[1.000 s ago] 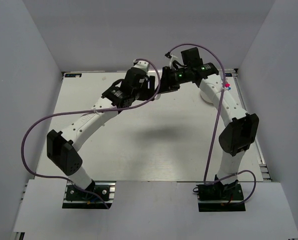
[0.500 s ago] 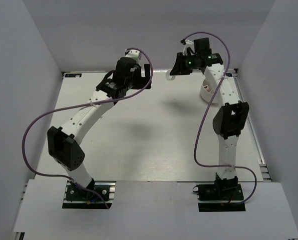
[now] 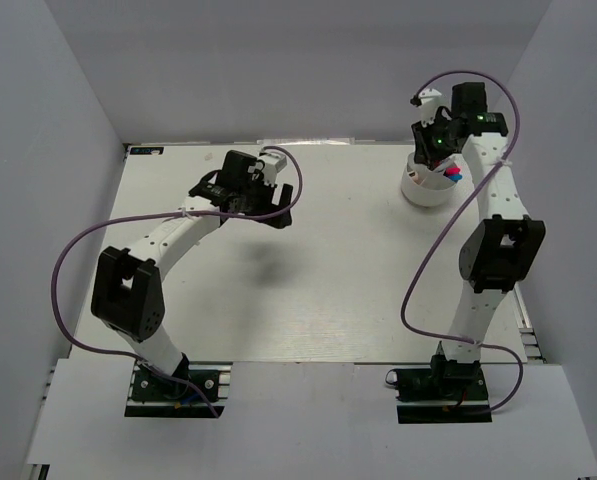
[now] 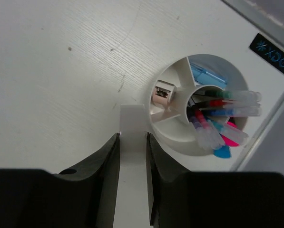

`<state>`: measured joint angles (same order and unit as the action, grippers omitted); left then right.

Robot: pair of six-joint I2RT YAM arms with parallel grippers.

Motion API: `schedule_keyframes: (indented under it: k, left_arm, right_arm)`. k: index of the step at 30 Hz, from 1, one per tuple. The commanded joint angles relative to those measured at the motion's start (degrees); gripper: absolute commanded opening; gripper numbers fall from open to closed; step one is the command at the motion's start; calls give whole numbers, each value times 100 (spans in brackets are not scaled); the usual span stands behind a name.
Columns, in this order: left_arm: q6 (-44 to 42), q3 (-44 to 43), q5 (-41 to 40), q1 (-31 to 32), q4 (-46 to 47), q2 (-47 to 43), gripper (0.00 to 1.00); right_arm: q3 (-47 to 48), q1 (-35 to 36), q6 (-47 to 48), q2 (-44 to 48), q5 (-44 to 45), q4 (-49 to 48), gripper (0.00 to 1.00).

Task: Sort the stationery into containers
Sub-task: Place the stationery in the storage box.

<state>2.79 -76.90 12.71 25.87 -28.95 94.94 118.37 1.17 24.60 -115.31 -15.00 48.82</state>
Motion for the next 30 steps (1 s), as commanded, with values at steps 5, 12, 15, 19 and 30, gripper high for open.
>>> schedule_keyframes:
  k: [5, 12, 15, 19, 30]
  left_arm:
    - [-630, -202, 1498, -56, -14, -134, 98]
    - [-560, -395, 1585, -56, -111, 42, 98]
    - [-577, -475, 1612, -56, -128, 43, 98]
    - [-595, -448, 1603, -56, -137, 60, 98]
    - [-560, -290, 1533, -56, -58, 69, 98]
  right_arm:
    - [161, -336, 2449, 535, -266, 980, 0]
    - [388, -328, 3753, 36, 252, 1322, 0]
    - [731, -319, 4043, -238, 454, 1499, 0]
    - [557, -284, 4255, -238, 682, 1385, 0]
    - [231, -293, 4386, -422, 1114, 884, 0]
